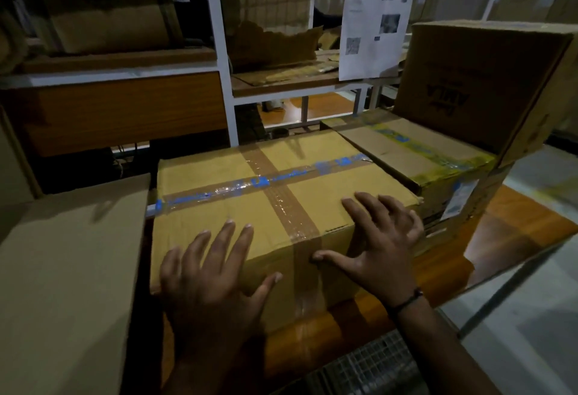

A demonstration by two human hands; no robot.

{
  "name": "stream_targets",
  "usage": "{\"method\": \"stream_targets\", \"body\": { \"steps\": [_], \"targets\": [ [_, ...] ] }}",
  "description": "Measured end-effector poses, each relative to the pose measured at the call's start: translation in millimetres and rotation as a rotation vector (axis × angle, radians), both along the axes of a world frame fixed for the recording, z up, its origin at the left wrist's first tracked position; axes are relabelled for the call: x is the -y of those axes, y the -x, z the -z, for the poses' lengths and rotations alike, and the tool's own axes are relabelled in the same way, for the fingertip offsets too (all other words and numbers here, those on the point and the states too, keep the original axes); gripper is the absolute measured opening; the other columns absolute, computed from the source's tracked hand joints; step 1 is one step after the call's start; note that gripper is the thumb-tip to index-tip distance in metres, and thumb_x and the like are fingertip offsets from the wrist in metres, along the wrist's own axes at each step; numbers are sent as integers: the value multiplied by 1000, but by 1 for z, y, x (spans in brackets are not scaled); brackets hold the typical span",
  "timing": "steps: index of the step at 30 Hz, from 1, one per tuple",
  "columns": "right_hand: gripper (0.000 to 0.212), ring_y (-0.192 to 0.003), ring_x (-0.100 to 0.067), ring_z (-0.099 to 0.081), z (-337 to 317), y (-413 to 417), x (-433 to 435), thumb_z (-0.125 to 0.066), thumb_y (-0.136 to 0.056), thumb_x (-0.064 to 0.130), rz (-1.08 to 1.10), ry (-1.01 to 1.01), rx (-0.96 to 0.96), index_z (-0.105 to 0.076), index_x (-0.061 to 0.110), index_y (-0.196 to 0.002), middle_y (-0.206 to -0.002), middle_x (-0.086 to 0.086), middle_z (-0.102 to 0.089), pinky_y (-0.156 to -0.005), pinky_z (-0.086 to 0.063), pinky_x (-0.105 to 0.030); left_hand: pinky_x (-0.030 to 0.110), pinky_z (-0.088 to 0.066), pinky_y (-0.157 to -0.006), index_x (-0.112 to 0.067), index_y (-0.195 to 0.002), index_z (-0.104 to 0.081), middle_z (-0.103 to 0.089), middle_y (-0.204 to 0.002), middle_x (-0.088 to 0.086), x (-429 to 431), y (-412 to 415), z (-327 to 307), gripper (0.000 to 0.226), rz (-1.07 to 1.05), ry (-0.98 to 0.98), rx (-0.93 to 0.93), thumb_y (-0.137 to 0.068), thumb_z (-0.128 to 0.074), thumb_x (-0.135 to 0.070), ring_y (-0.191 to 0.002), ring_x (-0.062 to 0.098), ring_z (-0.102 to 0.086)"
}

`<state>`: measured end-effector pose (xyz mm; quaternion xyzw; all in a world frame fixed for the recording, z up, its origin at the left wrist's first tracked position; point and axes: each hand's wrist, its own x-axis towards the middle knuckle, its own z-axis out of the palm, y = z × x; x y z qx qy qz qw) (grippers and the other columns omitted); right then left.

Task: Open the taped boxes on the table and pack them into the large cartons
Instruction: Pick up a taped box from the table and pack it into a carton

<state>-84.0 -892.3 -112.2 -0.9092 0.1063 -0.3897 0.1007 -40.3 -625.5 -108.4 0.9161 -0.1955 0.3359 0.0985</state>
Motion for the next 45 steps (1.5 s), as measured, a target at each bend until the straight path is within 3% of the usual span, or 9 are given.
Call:
{"method": "stream_targets", "body": {
  "steps": [3,7,11,21,30,34,40,43,45],
  "targets": [
    [106,-145,-33,-29,5,-10,17,-58,-57,98,3,-50,23,-56,32,-139,-152,2,-44,-106,-22,-76,66,-19,-112,-32,-138,-64,-58,-144,4,2,0,11,85,-109,47,26,-68,-69,-81,-134,41,-44],
    [100,-144,-32,-29,4,-25,29,-59,-61,95,-59,-51,50,-58,30,-137,-151,1,-45,-106,-30,-66,70,-21,-110,-33,-134,-67,-54,-146,8,5,-9,12,88,-175,128,26,-60,-74,-81,-138,46,-36],
    [98,-143,-31,-31,6,-33,36,-62,-62,92,-85,-37,66,-60,29,-136,-149,1,-48,-106,-31,-61,60,-36,-101,-29,-130,-70,-53,-144,11,10,-15,10,84,-143,221,49,-61,-75,-77,-133,48,-37],
    [90,-124,-39,-49,0,-41,52,-71,-58,89,-145,43,217,-74,22,-117,-129,-4,-63,-95,-38,-56,51,-43,-96,-21,-116,-74,-67,-125,7,14,-9,11,69,-61,382,174,-61,-87,-61,-119,43,-54],
    [85,-124,-40,-49,-72,-46,61,-70,-62,87,-221,27,317,-72,21,-115,-130,-9,-60,-96,-36,-54,42,-38,-97,-26,-114,-77,-56,-143,2,25,5,-71,63,-104,447,168,-66,-86,-65,-129,40,-42],
    [97,-125,-38,-43,-113,-77,61,-58,-64,94,-158,-37,239,-52,16,-121,-137,-15,-46,-99,-33,-46,50,-48,-94,-32,-126,-68,-45,-148,-2,21,-19,-115,74,-159,504,113,-65,-77,-72,-136,33,-34],
    [60,-128,-33,-36,-120,-102,62,-48,-84,80,-245,23,94,-51,26,-108,-128,-6,-40,-99,-39,-59,62,-48,-99,-39,-144,-47,-23,-159,0,20,-41,-114,83,-221,499,-11,-74,-68,-77,-147,33,-19],
    [64,-141,-34,-28,-113,-91,69,-48,-81,80,-312,5,23,-49,32,-123,-141,-3,-36,-99,-40,-68,65,-46,-100,-50,-154,-30,-5,-167,-6,20,-29,-97,85,-272,472,-80,-80,-60,-79,-150,37,-15],
    [79,-151,-36,-8,-106,-84,74,-43,-79,86,-310,22,-150,-32,42,-144,-159,4,-19,-103,-35,-73,66,-45,-102,-57,-156,-16,5,-169,-9,19,-20,-86,88,-297,475,-155,-82,-56,-81,-150,41,-19]
  ]
}}
